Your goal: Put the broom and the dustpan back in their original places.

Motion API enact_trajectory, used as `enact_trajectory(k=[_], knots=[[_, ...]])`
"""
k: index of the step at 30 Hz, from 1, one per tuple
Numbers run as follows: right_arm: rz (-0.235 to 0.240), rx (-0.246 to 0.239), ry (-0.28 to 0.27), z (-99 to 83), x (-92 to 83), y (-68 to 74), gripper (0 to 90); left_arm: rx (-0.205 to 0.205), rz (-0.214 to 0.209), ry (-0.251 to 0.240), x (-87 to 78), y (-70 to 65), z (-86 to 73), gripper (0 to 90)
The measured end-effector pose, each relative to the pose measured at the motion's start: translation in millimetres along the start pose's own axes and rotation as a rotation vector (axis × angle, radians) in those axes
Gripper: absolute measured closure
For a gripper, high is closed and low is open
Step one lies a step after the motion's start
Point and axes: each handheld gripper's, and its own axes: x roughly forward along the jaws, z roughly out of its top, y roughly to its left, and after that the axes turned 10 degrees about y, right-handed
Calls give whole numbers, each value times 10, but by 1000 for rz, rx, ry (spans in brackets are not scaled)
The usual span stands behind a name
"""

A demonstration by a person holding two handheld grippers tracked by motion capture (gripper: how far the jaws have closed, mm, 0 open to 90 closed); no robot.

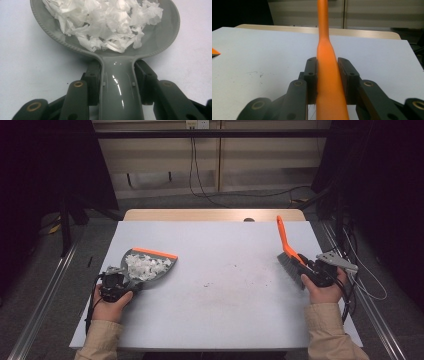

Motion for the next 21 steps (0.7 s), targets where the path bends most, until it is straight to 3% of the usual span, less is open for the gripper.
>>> enact_trajectory(k=[8, 13, 21], knots=[[-98, -19, 1, -7, -4, -159, 718, 10, -28, -11, -13, -56, -23, 555], [-165, -40, 38, -54, 25, -183, 718, 33, -45, -6, -16, -112, -29, 521], [-136, 2, 63, -127, 96, -71, 703, 55, -103, -19, -75, -166, -66, 460]])
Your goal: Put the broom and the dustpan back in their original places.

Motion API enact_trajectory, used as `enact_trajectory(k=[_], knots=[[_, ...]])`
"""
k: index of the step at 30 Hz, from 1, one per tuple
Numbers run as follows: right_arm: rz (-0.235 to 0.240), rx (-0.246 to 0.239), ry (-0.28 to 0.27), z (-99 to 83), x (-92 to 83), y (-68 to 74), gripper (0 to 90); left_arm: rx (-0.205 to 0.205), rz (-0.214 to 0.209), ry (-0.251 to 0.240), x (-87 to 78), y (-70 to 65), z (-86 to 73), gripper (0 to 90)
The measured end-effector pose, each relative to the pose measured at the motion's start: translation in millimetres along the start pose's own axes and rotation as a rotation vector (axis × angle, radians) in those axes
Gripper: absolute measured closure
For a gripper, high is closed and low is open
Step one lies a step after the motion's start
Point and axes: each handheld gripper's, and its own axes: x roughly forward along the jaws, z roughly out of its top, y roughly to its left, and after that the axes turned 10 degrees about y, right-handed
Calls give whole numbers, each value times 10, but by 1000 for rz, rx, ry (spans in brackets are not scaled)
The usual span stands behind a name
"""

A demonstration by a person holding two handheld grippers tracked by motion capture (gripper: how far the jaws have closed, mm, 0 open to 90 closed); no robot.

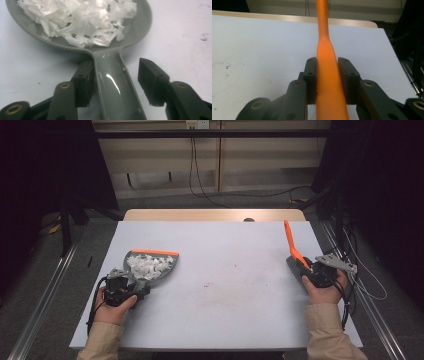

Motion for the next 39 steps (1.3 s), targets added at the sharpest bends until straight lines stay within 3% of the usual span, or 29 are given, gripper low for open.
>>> enact_trajectory(k=[2, 4, 8, 12, 15, 23, 39], knots=[[67, 43, 2, -19, 0, 40, 651, 17, -25, -11, -26, -16, -8, 417], [161, 73, 1, -46, 10, 101, 522, 34, -36, -29, -54, -44, -27, 369], [223, 73, -27, -50, -53, 207, 427, 49, -79, -95, -100, -75, -60, 171], [275, 52, -47, -64, -122, 289, 397, 104, -112, -194, -176, -99, -72, 127], [291, 40, -36, -107, -140, 333, 367, 123, -124, -233, -213, -105, -74, 113], [323, 2, -25, -175, -229, 414, 300, 175, -163, -273, -242, -101, -108, 95], [321, -46, 20, -371, -312, 443, 264, 203, -195, -342, -304, -25, -206, 67]])
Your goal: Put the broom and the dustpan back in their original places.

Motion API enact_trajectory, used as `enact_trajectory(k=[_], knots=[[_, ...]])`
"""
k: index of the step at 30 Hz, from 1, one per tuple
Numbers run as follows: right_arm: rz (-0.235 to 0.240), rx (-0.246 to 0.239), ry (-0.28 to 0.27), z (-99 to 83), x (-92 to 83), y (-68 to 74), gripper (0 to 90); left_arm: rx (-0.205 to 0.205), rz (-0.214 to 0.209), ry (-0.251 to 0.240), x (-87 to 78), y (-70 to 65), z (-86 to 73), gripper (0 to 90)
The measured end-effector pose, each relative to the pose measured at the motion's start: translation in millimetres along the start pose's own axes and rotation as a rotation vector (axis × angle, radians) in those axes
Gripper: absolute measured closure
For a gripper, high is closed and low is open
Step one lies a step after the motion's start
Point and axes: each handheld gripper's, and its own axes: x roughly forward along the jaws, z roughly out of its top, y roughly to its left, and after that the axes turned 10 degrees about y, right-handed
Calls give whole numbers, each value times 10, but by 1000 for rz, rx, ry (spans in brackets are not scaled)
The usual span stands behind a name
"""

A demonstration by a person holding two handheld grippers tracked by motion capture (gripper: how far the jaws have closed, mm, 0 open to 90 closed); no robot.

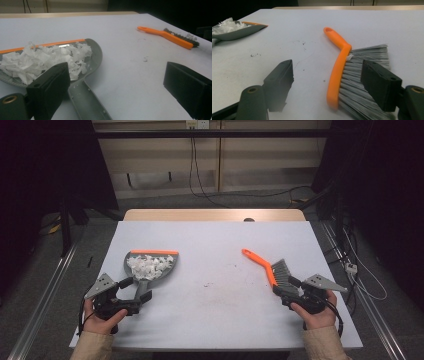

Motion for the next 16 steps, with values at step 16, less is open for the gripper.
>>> enact_trajectory(k=[16], knots=[[9, -45, 0, -44, -46, 29, 257, -4, 3, -50, 20, -2, -9, 64]])
